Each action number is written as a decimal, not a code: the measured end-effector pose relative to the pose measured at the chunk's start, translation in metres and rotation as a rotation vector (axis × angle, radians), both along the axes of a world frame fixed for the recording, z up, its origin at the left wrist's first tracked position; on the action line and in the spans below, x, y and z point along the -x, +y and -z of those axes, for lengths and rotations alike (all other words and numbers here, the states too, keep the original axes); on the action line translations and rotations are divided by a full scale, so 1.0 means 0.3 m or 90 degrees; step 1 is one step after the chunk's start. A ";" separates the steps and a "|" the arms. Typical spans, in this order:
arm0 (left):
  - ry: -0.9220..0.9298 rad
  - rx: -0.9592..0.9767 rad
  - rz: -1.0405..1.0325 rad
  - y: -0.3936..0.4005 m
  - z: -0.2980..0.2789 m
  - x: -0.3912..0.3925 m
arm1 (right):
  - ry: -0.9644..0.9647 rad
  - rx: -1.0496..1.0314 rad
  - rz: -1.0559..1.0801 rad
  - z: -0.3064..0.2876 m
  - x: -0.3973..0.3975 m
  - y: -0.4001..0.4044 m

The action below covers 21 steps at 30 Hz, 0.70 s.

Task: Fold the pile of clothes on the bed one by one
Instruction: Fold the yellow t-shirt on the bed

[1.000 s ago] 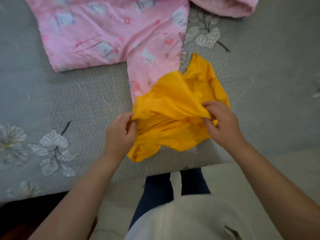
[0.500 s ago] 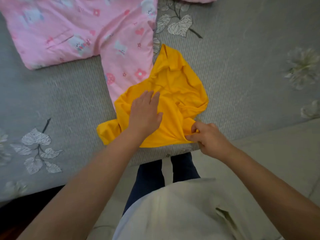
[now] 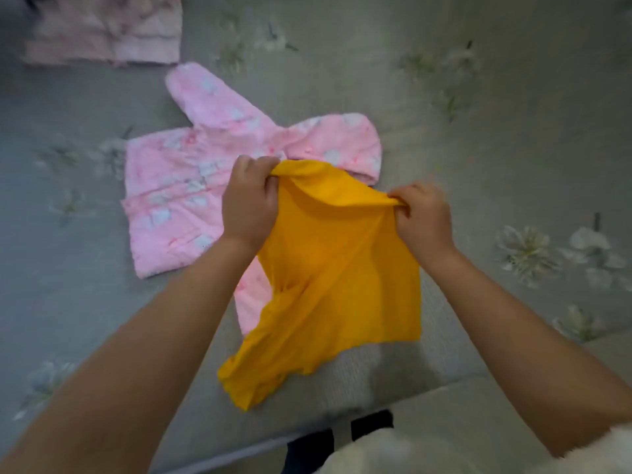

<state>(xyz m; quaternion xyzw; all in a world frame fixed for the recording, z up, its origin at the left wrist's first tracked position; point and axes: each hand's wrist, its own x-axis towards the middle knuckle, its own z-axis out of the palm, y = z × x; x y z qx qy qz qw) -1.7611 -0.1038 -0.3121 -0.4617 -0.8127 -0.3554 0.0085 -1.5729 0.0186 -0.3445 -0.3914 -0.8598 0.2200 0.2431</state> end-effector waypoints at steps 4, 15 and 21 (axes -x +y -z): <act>0.086 -0.101 0.003 0.043 -0.244 -0.032 | 0.216 -0.148 0.017 -0.306 0.026 0.068; -0.015 0.446 0.327 -0.134 0.143 -0.297 | -0.592 0.090 -0.317 0.004 -0.459 0.002; -0.246 0.731 0.262 -0.284 0.455 -0.492 | -1.011 0.314 -0.425 0.295 -0.559 -0.114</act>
